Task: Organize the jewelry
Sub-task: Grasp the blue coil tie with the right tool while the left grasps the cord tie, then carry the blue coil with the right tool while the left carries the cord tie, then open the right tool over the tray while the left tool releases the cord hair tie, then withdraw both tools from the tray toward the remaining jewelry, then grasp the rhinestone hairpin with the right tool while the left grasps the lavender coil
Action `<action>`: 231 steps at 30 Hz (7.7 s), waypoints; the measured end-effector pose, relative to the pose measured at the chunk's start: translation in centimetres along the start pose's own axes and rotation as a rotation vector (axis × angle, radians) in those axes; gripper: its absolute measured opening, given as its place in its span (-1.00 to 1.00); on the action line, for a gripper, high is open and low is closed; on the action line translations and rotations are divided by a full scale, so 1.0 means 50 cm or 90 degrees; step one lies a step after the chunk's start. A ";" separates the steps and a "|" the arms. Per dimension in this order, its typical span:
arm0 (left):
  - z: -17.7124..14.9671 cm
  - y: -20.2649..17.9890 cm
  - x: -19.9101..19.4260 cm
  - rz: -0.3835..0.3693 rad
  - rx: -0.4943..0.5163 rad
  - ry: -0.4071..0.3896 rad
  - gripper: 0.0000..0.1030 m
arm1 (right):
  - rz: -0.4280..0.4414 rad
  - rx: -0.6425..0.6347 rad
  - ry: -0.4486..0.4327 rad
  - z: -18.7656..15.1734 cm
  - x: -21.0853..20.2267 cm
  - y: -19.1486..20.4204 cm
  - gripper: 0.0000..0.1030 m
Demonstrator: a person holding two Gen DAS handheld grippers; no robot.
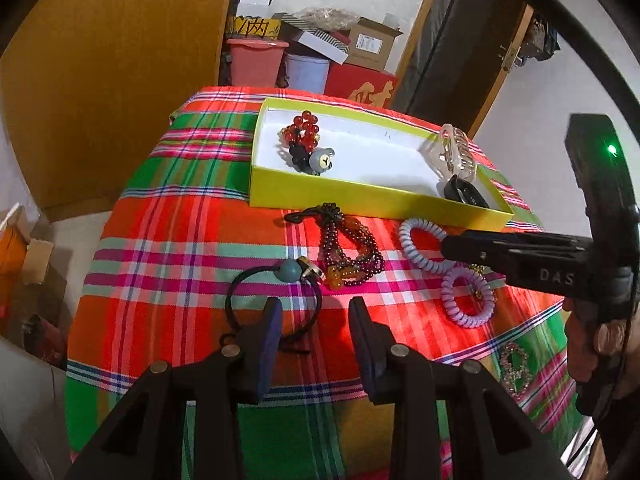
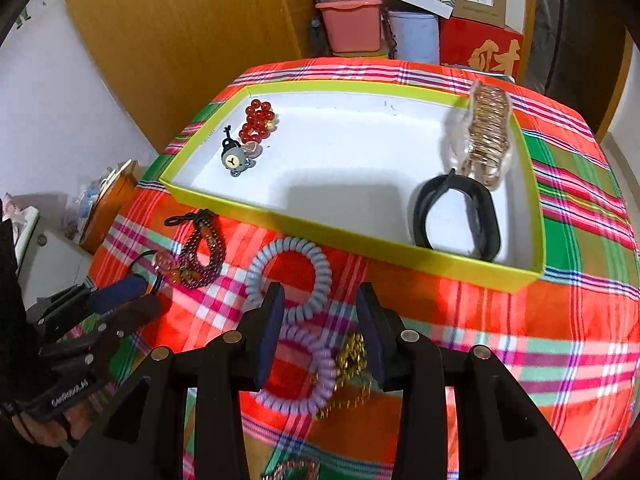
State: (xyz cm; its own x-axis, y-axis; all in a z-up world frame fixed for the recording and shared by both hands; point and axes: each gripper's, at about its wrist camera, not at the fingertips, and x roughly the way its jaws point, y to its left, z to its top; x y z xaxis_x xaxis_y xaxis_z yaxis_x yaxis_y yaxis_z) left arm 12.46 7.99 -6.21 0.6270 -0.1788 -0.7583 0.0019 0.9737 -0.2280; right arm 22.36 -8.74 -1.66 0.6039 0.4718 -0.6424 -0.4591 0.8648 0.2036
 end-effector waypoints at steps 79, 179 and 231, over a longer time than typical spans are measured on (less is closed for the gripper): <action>0.205 -0.007 0.004 -0.025 0.015 -0.088 -0.97 | -0.040 0.023 -0.106 0.089 -0.080 -0.063 -0.82; 0.021 -0.045 -0.141 -0.050 -0.008 -0.056 -0.44 | 0.068 0.092 -0.001 -0.210 -0.142 -0.006 -0.61; 0.008 -0.215 0.072 -0.078 0.170 0.053 -0.81 | 0.003 0.123 -0.033 -0.202 -0.149 -0.089 -0.78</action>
State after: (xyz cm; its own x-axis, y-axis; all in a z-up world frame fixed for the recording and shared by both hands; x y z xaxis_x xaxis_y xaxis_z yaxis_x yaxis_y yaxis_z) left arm 14.99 -3.09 -6.25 0.5430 -0.2971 -0.7854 0.2856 0.9449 -0.1600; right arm 13.32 -17.85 -5.23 0.6377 0.4794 -0.6029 -0.3312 0.8774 0.3472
